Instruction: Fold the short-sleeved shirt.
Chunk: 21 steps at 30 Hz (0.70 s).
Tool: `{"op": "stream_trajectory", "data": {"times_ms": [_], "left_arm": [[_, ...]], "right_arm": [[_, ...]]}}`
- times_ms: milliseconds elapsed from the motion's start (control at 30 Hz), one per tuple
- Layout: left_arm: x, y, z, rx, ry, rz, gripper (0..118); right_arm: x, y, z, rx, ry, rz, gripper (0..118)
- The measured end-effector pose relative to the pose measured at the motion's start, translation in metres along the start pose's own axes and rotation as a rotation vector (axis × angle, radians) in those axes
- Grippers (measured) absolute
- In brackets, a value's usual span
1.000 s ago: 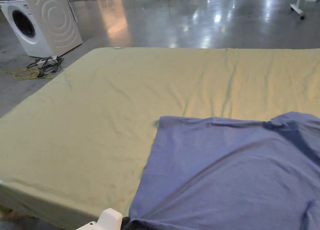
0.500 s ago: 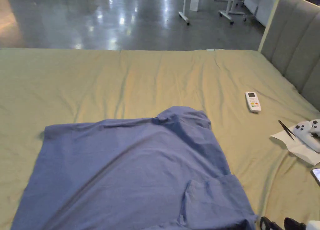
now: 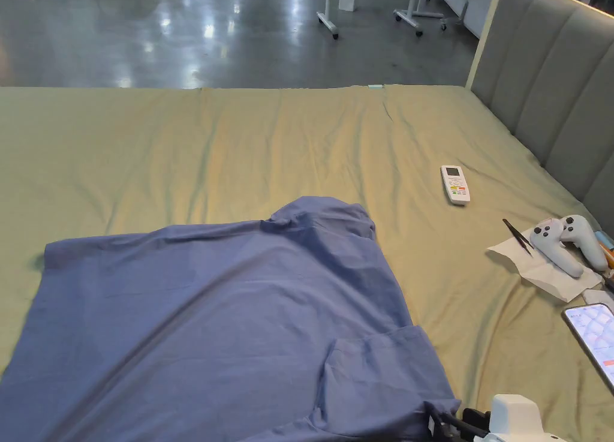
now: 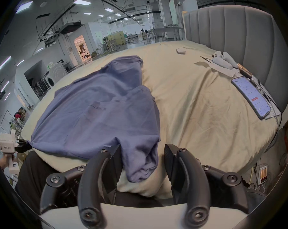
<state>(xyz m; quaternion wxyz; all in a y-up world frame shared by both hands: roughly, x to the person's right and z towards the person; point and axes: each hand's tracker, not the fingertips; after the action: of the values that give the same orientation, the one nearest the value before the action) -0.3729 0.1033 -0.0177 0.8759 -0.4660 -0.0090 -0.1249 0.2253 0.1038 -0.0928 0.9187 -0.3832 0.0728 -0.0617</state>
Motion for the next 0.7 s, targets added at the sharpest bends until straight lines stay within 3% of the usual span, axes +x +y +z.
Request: {"op": "stream_trajectory", "data": {"times_ms": [33,100,133,467,700], "left_arm": [[0.000,0.000,0.000,0.001,-0.002,0.006,8],[0.000,0.001,0.000,0.003,-0.006,0.020,8],[0.000,0.001,0.001,0.005,-0.006,0.027,8],[-0.009,-0.022,0.026,0.146,0.003,-0.013,8],[-0.035,0.023,0.025,0.207,-0.004,0.017,8]], "right_arm": [[0.002,0.001,0.000,0.001,0.017,-0.012,46],[0.003,0.002,0.001,0.020,0.048,0.002,18],[0.008,0.001,-0.001,0.015,0.054,0.011,10],[-0.003,-0.002,0.025,0.062,0.044,0.103,5],[-0.022,0.051,0.024,0.116,0.059,0.156,5]]}}
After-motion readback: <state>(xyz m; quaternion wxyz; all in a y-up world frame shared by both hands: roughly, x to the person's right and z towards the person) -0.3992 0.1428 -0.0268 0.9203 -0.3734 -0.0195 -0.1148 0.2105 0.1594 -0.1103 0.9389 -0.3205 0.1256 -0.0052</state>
